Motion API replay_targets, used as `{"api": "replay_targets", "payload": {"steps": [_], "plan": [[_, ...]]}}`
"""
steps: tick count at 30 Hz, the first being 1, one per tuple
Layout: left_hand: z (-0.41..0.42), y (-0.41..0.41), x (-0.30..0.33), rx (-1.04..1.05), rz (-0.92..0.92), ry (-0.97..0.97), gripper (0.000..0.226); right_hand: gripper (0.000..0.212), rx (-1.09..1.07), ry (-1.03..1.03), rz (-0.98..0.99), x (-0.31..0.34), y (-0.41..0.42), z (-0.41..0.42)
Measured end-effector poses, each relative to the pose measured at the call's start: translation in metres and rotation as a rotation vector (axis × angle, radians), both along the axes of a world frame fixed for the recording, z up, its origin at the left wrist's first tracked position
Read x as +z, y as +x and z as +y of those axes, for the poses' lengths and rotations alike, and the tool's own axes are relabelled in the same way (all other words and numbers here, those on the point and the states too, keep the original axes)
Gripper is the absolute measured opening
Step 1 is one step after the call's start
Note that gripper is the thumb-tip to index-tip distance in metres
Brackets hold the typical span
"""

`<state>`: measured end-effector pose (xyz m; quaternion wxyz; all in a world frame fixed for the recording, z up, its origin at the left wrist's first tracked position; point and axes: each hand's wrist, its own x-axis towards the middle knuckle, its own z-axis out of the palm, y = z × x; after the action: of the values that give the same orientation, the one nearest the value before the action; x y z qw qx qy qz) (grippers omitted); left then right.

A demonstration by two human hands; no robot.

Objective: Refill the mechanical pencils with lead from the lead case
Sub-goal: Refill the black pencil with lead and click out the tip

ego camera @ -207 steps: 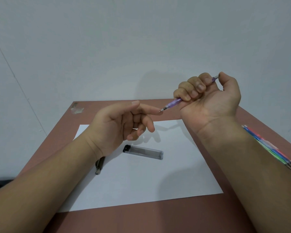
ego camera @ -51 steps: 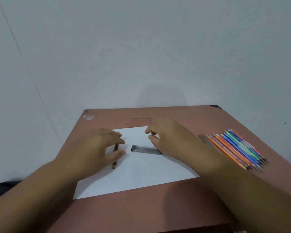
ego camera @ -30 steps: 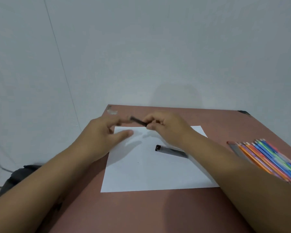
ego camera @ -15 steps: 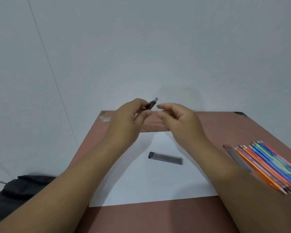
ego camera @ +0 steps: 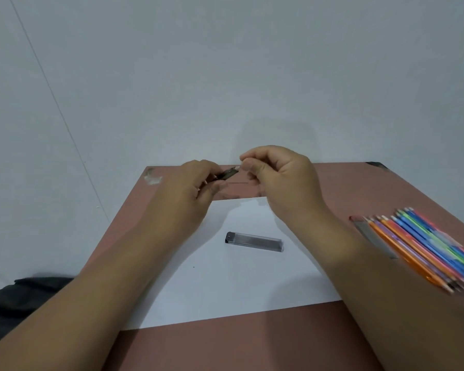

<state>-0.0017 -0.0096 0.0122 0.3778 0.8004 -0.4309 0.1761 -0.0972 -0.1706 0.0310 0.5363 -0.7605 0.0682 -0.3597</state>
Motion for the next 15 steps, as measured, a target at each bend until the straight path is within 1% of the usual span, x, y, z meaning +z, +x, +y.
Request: {"api": "replay_targets", "payload": {"steps": [2, 3, 4, 8, 12, 15], "plan": [[0.002, 0.0, 0.001, 0.016, 0.032, 0.004, 0.007, 0.018, -0.038, 0.027, -0.02, 0.003, -0.002, -0.008], [0.004, 0.001, 0.001, 0.024, 0.049, 0.0, 0.006, 0.018, -0.049, 0.01, 0.002, 0.005, -0.003, -0.012], [0.006, 0.003, -0.001, 0.033, 0.068, -0.004, 0.007, 0.018, -0.055, -0.034, 0.058, 0.006, -0.004, -0.018], [0.012, 0.008, -0.003, 0.048, 0.17, -0.048, 0.009, 0.021, -0.061, -0.358, 0.437, -0.006, -0.002, -0.032], [0.014, 0.006, 0.0, 0.002, 0.252, -0.095, 0.013, 0.016, -0.058, -0.566, 0.597, -0.014, 0.001, -0.037], [0.014, 0.005, 0.0, -0.018, 0.292, -0.107, 0.017, 0.015, -0.025, -0.611, 0.67, -0.013, 0.002, -0.04]]}}
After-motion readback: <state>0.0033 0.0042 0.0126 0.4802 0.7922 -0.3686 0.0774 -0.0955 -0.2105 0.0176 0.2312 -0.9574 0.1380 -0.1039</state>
